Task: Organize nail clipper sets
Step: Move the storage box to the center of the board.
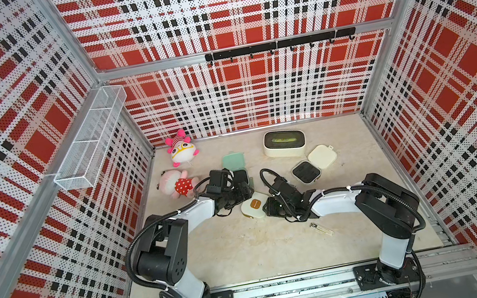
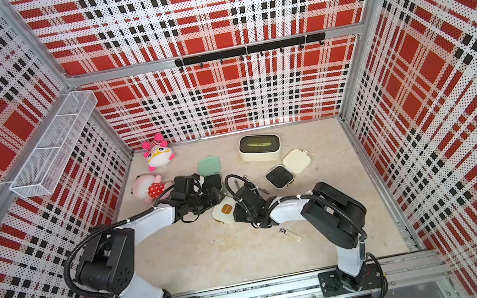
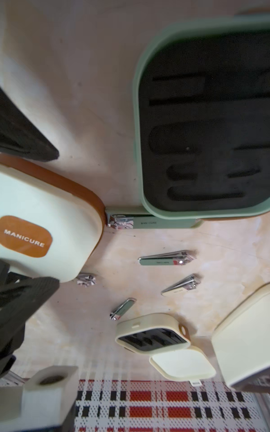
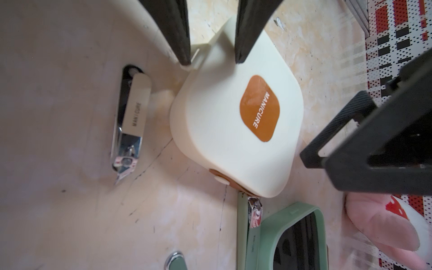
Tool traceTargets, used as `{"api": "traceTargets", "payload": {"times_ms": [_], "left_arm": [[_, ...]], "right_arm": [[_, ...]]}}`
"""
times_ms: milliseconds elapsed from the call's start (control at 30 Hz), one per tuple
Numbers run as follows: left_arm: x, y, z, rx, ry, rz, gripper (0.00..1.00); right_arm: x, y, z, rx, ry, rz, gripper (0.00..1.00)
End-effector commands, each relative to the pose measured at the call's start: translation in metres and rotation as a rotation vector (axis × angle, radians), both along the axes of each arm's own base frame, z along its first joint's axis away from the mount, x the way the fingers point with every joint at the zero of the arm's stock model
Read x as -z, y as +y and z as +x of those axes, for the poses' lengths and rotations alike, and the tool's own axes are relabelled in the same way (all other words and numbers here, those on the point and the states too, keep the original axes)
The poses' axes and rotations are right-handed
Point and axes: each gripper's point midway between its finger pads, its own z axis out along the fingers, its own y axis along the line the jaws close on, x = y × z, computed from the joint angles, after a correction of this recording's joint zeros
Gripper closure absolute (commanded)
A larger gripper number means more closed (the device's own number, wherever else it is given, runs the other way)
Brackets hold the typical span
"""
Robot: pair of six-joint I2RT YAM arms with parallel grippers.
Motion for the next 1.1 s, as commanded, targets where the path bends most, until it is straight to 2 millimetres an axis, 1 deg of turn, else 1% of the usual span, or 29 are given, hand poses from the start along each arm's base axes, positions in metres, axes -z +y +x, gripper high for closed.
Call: {"api": "traceTargets", "payload": {"times_ms": [0, 133, 267, 400, 533, 667, 800, 900, 1000, 1067], "left_arm": [[0.008, -0.006, 0.003, 0.059, -0.004, 0.051, 0.21], [0.018, -0.011, -0.004, 0.079, 0.029, 0.061, 0.28], [0.026, -0.016, -0.023, 0.098, 0.065, 0.082, 0.32], [0.034, -0.017, -0.045, 0.09, 0.108, 0.081, 0.33], [0.036, -0.02, -0.061, 0.072, 0.128, 0.059, 0.33], [0.032, -0.021, -0.068, 0.051, 0.127, 0.026, 0.34], [0.031, -0.017, -0.067, 0.036, 0.117, 0.031, 0.33], [0.027, -0.007, -0.059, -0.002, 0.106, 0.038, 0.3], [0.011, 0.011, -0.045, -0.07, 0.07, 0.04, 0.23], [-0.007, 0.027, -0.033, -0.12, 0.029, 0.044, 0.22]], "right_arm": [[0.005, 0.001, 0.004, 0.011, 0.007, -0.013, 0.64], [0.006, 0.0, 0.005, 0.014, 0.008, -0.014, 0.64], [0.006, -0.001, 0.005, 0.019, 0.009, 0.0, 0.64], [0.007, 0.0, 0.005, 0.022, 0.014, 0.047, 0.63], [0.005, 0.01, 0.004, 0.005, 0.02, 0.111, 0.63], [0.005, 0.016, 0.002, 0.0, 0.027, 0.167, 0.63], [0.005, 0.014, -0.001, -0.002, 0.022, 0.16, 0.63], [0.006, 0.006, -0.004, -0.002, 0.018, 0.111, 0.62], [0.005, -0.006, -0.007, 0.005, 0.003, 0.051, 0.58], [0.005, -0.013, -0.008, 0.001, -0.003, 0.013, 0.57]]}}
